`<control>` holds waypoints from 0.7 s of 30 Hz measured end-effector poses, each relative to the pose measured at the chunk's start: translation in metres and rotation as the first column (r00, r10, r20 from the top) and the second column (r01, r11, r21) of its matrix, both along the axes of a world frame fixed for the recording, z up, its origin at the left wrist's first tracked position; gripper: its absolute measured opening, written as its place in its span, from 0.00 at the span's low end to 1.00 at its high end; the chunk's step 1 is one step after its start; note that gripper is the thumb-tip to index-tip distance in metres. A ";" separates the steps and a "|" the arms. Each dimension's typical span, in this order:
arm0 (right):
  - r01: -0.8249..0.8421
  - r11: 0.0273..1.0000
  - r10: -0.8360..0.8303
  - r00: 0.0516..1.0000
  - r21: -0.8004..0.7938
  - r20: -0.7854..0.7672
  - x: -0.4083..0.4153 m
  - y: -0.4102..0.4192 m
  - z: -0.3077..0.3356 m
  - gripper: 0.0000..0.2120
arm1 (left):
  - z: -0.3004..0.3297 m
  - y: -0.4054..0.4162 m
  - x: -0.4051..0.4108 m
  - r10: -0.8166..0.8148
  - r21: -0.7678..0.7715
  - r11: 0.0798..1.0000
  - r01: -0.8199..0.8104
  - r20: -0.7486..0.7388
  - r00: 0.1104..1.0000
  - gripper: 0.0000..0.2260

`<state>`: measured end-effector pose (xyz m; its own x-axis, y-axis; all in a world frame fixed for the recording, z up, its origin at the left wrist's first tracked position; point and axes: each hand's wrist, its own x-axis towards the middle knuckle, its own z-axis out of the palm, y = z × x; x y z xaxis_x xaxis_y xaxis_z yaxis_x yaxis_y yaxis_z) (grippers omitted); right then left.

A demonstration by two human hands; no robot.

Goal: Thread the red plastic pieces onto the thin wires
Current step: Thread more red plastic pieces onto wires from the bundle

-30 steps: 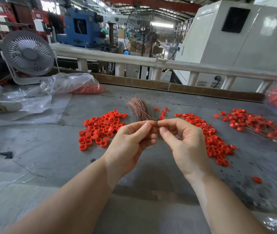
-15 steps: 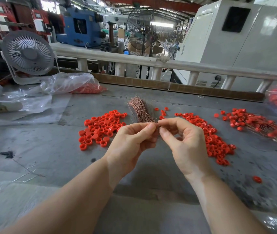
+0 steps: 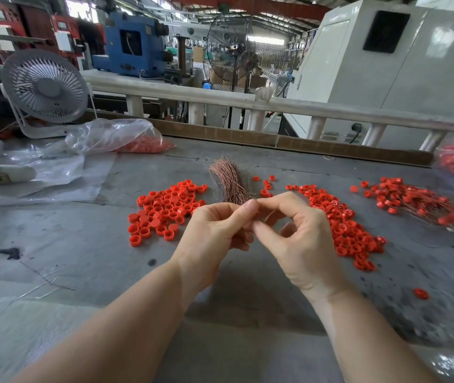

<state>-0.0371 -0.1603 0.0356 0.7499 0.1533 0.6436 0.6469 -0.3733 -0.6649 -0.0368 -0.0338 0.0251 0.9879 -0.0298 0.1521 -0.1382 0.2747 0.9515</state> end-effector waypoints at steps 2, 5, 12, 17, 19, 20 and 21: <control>0.057 0.997 -0.055 0.998 -0.057 0.042 0.002 0.000 -0.002 0.09 | 0.001 -0.001 -0.001 0.005 0.012 1.000 -0.005 0.018 1.000 0.12; 0.080 0.995 -0.075 0.994 -0.064 0.075 0.003 0.000 -0.003 0.09 | 0.004 0.001 -0.002 -0.009 -0.006 1.000 0.010 0.014 1.000 0.13; 0.080 0.997 -0.080 0.992 0.008 0.100 0.003 -0.002 -0.001 0.06 | 0.006 0.002 -0.003 -0.060 -0.099 0.993 0.062 0.021 0.998 0.14; 0.050 0.998 -0.052 0.996 0.032 0.067 0.002 -0.002 0.001 0.06 | 0.006 0.001 -0.004 -0.016 -0.059 0.998 0.020 0.061 0.998 0.10; 0.035 0.998 -0.038 0.997 0.047 0.063 0.002 -0.002 0.001 0.05 | 0.005 0.001 -0.004 -0.011 -0.057 0.998 0.015 0.065 0.998 0.09; 0.031 0.998 -0.035 0.997 0.059 0.063 0.001 -0.001 0.002 0.05 | 0.005 0.000 -0.004 -0.013 -0.053 0.998 0.017 0.069 0.998 0.09; 0.030 0.997 -0.035 0.997 0.072 0.068 0.001 -0.001 0.002 0.05 | 0.005 0.000 -0.004 -0.020 -0.048 0.999 0.023 0.073 0.997 0.08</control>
